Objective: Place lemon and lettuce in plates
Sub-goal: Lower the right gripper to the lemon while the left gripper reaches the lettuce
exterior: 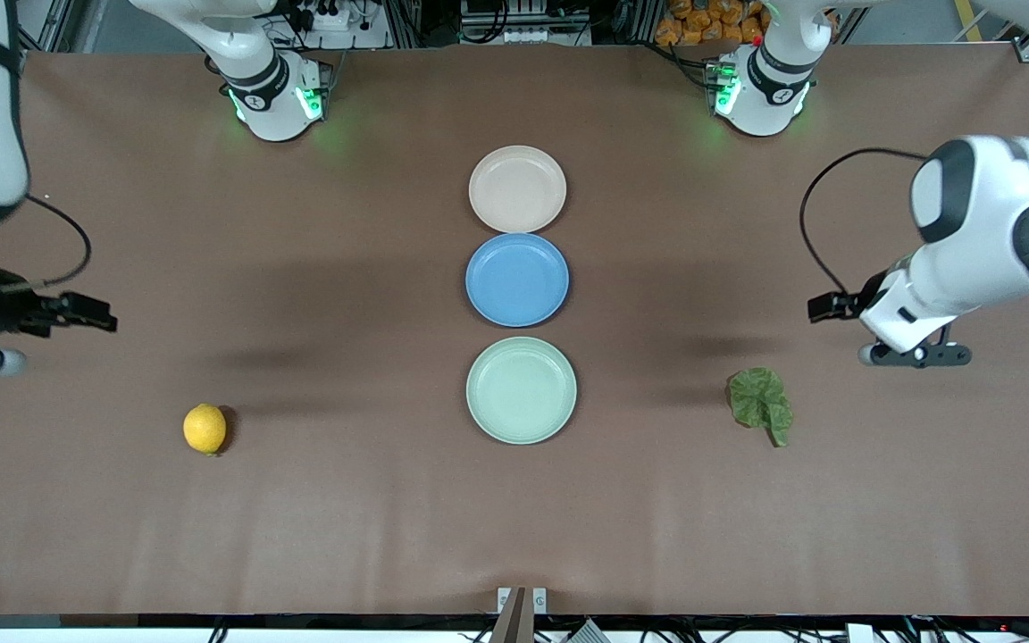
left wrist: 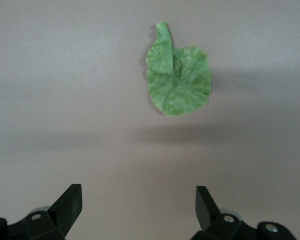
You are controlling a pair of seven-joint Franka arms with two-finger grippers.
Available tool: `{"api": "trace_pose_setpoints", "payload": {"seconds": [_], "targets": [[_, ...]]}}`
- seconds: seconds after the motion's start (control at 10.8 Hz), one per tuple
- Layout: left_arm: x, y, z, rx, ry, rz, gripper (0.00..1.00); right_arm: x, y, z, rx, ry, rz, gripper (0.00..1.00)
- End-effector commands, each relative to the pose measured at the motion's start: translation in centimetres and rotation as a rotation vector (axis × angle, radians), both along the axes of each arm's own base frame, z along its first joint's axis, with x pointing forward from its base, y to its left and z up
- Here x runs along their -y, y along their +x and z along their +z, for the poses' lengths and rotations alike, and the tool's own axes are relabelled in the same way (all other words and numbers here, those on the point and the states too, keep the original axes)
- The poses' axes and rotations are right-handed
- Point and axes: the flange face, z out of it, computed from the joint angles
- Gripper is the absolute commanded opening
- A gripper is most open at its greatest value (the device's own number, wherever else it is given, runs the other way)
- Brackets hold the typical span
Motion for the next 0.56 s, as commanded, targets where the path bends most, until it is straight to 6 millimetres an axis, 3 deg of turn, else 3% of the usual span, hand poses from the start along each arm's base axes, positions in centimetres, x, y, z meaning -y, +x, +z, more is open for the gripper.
{"api": "trace_pose_setpoints", "payload": {"seconds": [0.0,0.19,0.46], "targets": [[-0.2,0.7,-6.7,0.039,-0.026,0.000,1.00,0.5,2.6,-3.1,0.065,0.005,0.033,1.00],[0.1,1.7,-11.3,0.081,-0.029,-0.006,1.00,0.7,4.1,-6.8,0.078,0.002,0.042,1.00],[0.7,2.6,-14.5,0.123,-0.040,-0.005,1.00,1.1,5.5,-12.6,0.050,-0.001,0.035,1.00]]}}
